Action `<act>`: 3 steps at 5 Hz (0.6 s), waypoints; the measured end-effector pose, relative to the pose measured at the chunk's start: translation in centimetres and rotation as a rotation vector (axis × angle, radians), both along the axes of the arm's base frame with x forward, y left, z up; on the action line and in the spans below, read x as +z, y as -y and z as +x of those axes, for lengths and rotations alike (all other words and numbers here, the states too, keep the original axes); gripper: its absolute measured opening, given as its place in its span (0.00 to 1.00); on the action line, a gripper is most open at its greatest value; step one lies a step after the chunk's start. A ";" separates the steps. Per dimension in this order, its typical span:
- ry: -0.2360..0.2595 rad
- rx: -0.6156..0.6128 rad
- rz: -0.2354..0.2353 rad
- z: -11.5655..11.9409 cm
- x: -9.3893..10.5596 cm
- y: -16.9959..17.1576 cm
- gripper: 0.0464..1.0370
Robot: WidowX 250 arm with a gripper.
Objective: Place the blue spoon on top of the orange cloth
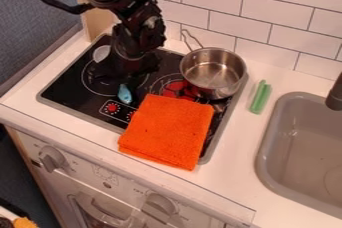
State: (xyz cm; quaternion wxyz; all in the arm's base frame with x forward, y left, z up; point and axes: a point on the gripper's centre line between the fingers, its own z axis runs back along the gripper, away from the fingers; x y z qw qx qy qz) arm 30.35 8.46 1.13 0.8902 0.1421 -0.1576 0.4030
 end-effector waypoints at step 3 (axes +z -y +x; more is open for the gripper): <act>0.063 0.042 0.017 0.4 3.1 -0.9 0.28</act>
